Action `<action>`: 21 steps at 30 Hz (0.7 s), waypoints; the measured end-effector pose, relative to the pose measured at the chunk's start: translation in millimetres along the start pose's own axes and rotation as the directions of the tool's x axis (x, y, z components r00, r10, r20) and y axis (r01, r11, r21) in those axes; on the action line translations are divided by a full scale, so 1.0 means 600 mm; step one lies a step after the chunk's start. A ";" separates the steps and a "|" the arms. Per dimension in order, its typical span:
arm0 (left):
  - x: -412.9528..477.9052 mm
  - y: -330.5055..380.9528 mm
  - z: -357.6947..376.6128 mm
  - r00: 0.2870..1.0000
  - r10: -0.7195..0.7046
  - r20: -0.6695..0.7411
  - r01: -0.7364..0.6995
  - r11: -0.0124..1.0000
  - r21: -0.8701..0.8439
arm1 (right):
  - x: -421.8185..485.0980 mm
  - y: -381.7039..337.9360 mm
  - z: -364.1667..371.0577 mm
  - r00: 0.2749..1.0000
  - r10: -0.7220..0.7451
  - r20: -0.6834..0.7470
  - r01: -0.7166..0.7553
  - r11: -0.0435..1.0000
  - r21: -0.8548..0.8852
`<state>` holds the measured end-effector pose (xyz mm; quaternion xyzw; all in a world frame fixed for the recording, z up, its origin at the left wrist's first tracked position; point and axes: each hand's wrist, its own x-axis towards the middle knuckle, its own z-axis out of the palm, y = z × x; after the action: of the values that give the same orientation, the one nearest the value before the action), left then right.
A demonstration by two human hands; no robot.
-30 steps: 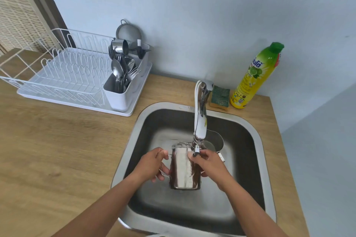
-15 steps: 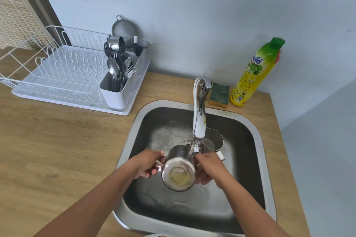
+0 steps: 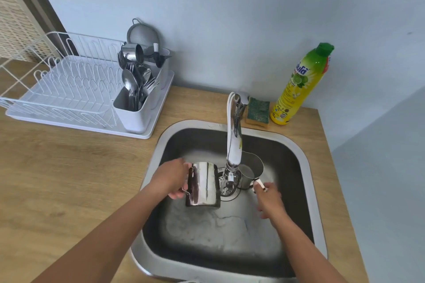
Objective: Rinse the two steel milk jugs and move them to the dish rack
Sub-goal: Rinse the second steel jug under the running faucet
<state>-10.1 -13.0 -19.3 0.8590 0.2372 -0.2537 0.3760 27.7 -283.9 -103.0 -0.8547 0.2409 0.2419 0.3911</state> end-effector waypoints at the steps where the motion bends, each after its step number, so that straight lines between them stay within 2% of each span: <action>1: 0.004 -0.002 0.003 1.000 0.002 -0.025 -0.002 1.000 -0.025 | 0.006 0.004 0.007 1.000 -0.001 0.011 0.001 1.000 -0.002; 6: 0.032 -0.020 0.022 0.995 0.002 -0.099 -0.019 0.984 -0.177 | 0.006 0.002 0.019 0.998 -0.055 0.004 0.055 0.998 0.001; 11: 0.045 -0.038 0.046 0.978 0.002 -0.209 -0.079 0.929 -0.362 | 0.013 0.014 0.028 0.997 -0.078 -0.014 0.079 0.990 0.118; 21: 0.069 -0.087 0.088 0.930 -0.106 -0.353 -0.100 0.850 -0.517 | 0.004 0.014 0.035 0.983 -0.164 -0.077 0.177 0.964 0.199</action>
<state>-23.6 -12.7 -103.2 0.7547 0.3650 -0.0139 0.5450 19.7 -272.9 -121.5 -0.8341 0.2016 0.1556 0.4892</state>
